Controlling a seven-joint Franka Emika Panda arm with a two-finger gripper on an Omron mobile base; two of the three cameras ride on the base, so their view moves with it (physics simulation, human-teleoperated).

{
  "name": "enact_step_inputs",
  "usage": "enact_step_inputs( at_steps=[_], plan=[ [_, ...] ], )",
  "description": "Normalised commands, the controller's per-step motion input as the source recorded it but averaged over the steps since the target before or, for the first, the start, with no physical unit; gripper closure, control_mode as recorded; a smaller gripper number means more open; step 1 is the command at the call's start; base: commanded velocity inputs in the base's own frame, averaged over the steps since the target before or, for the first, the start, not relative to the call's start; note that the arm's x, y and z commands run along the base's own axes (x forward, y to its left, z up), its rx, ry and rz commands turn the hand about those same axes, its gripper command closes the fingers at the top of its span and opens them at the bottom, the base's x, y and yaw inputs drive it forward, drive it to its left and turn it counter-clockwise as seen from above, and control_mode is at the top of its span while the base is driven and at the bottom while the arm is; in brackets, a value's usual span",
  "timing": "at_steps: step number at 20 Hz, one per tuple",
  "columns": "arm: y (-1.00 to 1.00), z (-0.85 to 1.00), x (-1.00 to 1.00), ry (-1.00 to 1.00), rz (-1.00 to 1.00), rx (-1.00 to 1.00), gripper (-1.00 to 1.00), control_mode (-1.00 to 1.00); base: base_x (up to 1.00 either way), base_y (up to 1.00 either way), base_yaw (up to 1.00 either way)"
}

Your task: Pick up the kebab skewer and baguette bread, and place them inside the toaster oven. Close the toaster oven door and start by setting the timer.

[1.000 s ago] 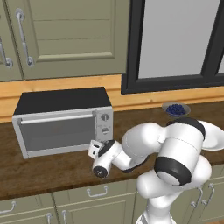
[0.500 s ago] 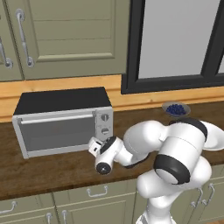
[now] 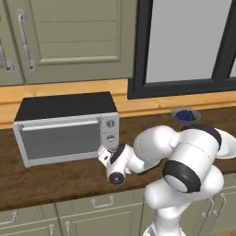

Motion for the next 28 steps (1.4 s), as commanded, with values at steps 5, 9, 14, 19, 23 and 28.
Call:
enact_step_inputs(
  at_steps=[5,9,14,19,23,28],
  plan=[
    [-0.23,-0.32,0.00,-0.01,0.00,0.05,1.00,-1.00,0.00,0.00,0.00],
    [-0.10,-0.45,-0.01,-0.02,0.05,0.01,1.00,-1.00,0.00,0.00,0.00],
    [0.00,-0.37,0.00,-0.01,0.09,0.00,1.00,-1.00,0.00,0.00,0.00],
    [0.00,-0.47,-0.13,0.00,0.13,0.02,1.00,-1.00,0.00,0.00,0.00],
    [0.03,-0.57,-0.29,0.00,0.14,0.09,1.00,-1.00,0.00,0.00,0.00],
    [0.21,-0.54,-0.25,0.00,0.11,0.13,1.00,-1.00,0.00,0.00,0.00]
  ],
)
